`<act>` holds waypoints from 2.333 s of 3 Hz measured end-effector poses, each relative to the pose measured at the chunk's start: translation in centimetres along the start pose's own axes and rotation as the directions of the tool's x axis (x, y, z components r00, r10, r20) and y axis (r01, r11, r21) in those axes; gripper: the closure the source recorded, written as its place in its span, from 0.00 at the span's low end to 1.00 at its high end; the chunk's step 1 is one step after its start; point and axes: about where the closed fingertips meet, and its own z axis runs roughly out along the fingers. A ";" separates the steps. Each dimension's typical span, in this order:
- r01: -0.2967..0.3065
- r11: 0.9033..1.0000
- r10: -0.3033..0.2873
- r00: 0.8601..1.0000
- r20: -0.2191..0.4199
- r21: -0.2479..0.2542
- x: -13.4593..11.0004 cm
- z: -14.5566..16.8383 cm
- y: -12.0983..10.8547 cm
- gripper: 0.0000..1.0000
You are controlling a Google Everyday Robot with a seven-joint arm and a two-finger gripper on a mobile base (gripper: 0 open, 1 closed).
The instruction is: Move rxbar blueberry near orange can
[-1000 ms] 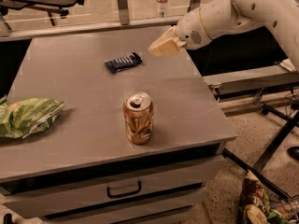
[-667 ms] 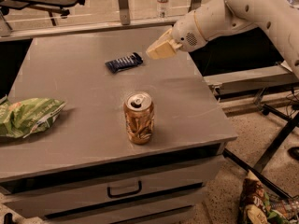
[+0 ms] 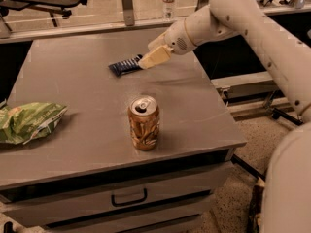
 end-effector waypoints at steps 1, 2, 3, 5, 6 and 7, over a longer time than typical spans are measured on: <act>-0.001 1.000 0.001 1.000 0.022 0.005 0.7 3.8 -3.2 0.00; -0.005 1.000 0.005 0.999 0.036 0.009 1.4 6.6 -5.2 0.00; -0.008 1.000 0.008 0.999 0.052 0.006 1.6 8.2 -5.9 0.15; -0.020 1.000 0.019 0.996 0.093 0.005 1.1 8.5 -5.7 0.62; -0.032 0.999 0.031 0.995 0.097 0.010 1.1 8.2 -5.5 0.85; -0.058 0.998 0.056 0.989 0.137 0.010 1.0 5.4 -4.9 1.00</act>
Offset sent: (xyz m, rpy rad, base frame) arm 0.1007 0.0378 -0.0664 0.0515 -0.0222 -0.0228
